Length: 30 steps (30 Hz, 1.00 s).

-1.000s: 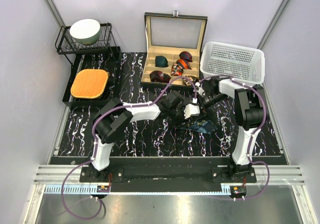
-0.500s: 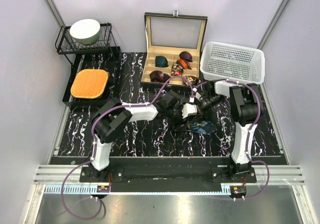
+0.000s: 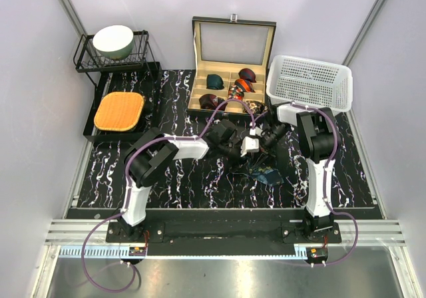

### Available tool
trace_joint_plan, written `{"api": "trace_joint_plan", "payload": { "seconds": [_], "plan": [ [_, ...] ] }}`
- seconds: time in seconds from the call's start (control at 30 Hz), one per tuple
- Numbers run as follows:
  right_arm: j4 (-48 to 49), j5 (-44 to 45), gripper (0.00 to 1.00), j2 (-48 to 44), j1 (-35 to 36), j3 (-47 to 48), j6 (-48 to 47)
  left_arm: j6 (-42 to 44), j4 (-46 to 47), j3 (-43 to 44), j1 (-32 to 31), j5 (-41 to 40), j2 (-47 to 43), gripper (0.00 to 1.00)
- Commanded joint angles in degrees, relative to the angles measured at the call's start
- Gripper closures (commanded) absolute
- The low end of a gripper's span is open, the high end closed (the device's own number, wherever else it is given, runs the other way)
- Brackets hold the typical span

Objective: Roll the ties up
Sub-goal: Roll the tie at the center of the board.

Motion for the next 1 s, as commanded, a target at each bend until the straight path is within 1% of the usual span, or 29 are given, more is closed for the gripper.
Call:
{"api": "trace_joint_plan", "payload": {
  "seconds": [0.0, 0.03, 0.07, 0.1, 0.13, 0.17, 0.2, 0.23, 0.27, 0.3, 0.37, 0.4, 0.43, 0.47, 0.5, 0.53, 0.57, 0.6, 0.67, 0.73, 0.77, 0.8, 0.87, 0.97],
  "plan": [
    [10.6, 16.5, 1.00, 5.5, 2.3, 1.1, -2.3, 3.6, -5.3, 0.4, -0.7, 1.6, 2.4, 0.41],
    [10.6, 16.6, 1.00, 5.7, 2.3, 1.5, -2.4, 4.8, -6.8, 0.3, -0.8, 0.0, 2.4, 0.51],
    [10.6, 16.6, 1.00, 5.7, 2.3, 1.7, -2.6, 5.9, -8.6, -0.1, -0.9, -1.7, 2.3, 0.56],
    [10.4, 15.9, 1.00, 5.6, 2.2, 2.1, -2.6, 6.4, -9.8, -0.6, -0.9, -3.6, 2.0, 0.62],
    [10.1, 15.5, 1.00, 5.3, 2.3, 3.1, -2.6, 6.7, -10.5, -1.2, -0.8, -7.4, 1.4, 0.68],
    [9.7, 15.2, 0.97, 4.9, 2.2, 3.8, -2.6, 6.3, -11.6, -1.7, -0.9, -9.5, 1.0, 0.69],
    [8.4, 13.7, 0.93, 4.6, 2.1, 4.7, -2.6, 6.0, -12.3, -2.4, -0.9, -11.4, 0.6, 0.69],
    [7.7, 13.2, 0.89, 4.2, 1.5, 6.1, -2.4, 6.0, -13.1, -3.1, -1.1, -15.1, 0.4, 0.69],
    [7.0, 12.5, 0.82, 3.2, 1.0, 6.7, -2.5, 5.8, -15.5, -3.3, -1.2, -16.1, 0.0, 0.70],
    [5.6, 10.3, 0.78, 2.3, 0.6, 7.3, -2.9, 5.2, -15.8, -4.0, -1.1, -17.0, -0.3, 0.70],
    [4.3, 9.4, 0.72, -0.1, -1.1, 8.1, -3.0, 3.1, -17.3, -5.1, -1.7, -20.4, -0.5, 0.71],
    [3.0, 7.3, 0.66, -1.0, -1.7, 8.2, -3.4, 2.2, -17.8, -5.2, -1.9, -21.6, -0.2, 0.71],
    [2.7, 6.3, 0.62, -2.0, -2.5, 7.7, -3.1, 0.5, -18.3, -4.7, -2.5, -24.5, 0.2, 0.71],
    [2.7, 4.8, 0.58, -4.0, -3.8, 7.2, -2.9, -0.2, -19.9, -4.1, -2.8, -25.6, 0.9, 0.71],
    [2.8, 1.4, 0.51, -5.0, -4.3, 6.5, -2.6, -1.1, -20.6, -3.5, -3.2, -27.1, 2.0, 0.71],
    [3.3, 0.2, 0.49, -5.8, -4.4, 4.7, -1.8, -2.4, -20.9, -2.9, -3.6, -27.8, 2.6, 0.70],
    [4.6, -2.8, 0.48, -6.9, -4.5, 3.8, -1.3, -2.8, -22.0, -1.8, -4.0, -28.1, 3.1, 0.69],
    [5.6, -4.2, 0.45, -7.3, -4.4, 1.4, 0.7, -3.4, -22.2, -1.2, -4.6, -29.3, 4.1, 0.68],
    [7.8, -5.7, 0.44, -7.0, -4.4, -0.7, 3.0, -4.1, -23.6, 0.7, -5.1, -30.2, 5.1, 0.68],
    [7.3, -4.1, 0.48, -5.4, -4.4, -2.4, 4.2, -5.9, -26.1, 2.3, -5.1, -31.3, 7.0, 0.68],
    [7.0, -1.7, 0.50, -5.2, -4.4, -2.8, 4.0, -6.4, -26.2, 2.7, -5.0, -31.2, 7.2, 0.68],
    [7.0, -0.4, 0.54, -5.3, -4.4, -3.7, 3.6, -7.4, -26.3, 2.7, -4.9, -31.3, 7.0, 0.68],
    [7.3, 0.2, 0.56, -5.0, -4.5, -3.9, 2.8, -8.3, -26.5, 2.5, -4.8, -30.7, 6.8, 0.68],
    [10.0, -1.2, 0.54, -3.1, -4.7, -2.6, 4.5, -9.3, -26.8, 2.6, -4.7, -29.4, 7.0, 0.69]
  ]
}}
